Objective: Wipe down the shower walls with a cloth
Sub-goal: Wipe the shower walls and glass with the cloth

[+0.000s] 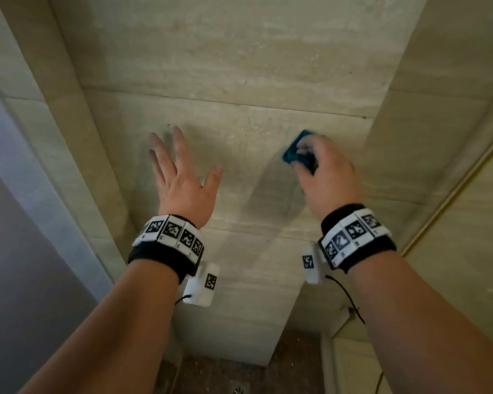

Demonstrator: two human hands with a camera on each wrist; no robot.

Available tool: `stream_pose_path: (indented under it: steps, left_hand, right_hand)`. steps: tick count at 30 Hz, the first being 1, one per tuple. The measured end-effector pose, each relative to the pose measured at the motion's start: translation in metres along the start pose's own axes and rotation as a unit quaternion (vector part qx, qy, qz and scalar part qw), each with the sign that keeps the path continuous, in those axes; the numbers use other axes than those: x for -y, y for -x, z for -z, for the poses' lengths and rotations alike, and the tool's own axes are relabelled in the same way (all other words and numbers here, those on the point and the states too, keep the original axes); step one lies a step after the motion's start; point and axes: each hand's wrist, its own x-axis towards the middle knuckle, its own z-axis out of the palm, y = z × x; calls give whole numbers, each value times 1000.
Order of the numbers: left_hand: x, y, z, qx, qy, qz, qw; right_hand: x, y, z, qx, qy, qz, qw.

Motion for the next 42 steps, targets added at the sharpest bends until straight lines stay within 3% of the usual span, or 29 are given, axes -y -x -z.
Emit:
stream_pose_path:
  steps: [3,7,10,13,16,20,22,24,27,31,36,39,42]
  left_hand:
    - [5,-15,-8,4,17,-15,1000]
    - [11,-18,-20,-13,7,-34,999]
    - [12,-21,-23,-15,12,-32,999]
    - [11,-22,-24,-15,20,-32,999]
    - [10,-22,-24,-13,29,-24,999]
    - [7,-21,-24,-11,37,-17,999]
    - [8,-21,-24,-10,35,-17,999]
    - [9,-21,-25,-11,35,-21,999]
    - [12,-23,-26,-14,34,-28,999]
    - [17,-24,-26,-8,38,-39,999]
    - [20,-25,-24,0,35,-40,999]
    - [21,-23,-20,10,39,-45,998]
    - [22,-22,-16,22,43,-50,998]
  right_hand:
    - [-25,41,-39,78,58,14,995]
    - [-54,97,-86,205,140,-18,969]
    - [-57,109,-91,223,145,-41,963]
    - [-43,91,-73,154,109,-59,980]
    - [-12,43,-36,0,51,-30,998]
    - [24,-35,10,-180,-22,-34,983]
    - [32,-47,13,-206,-25,-17,978]
    - [32,-37,1,-163,6,4,987]
    - [22,-3,-36,-38,57,44,997]
    - [-11,51,-90,74,126,104,984]
    - [-50,107,-115,194,188,99,958]
    - [-37,89,-100,156,180,93,967]
    - [2,37,-66,43,115,82,989]
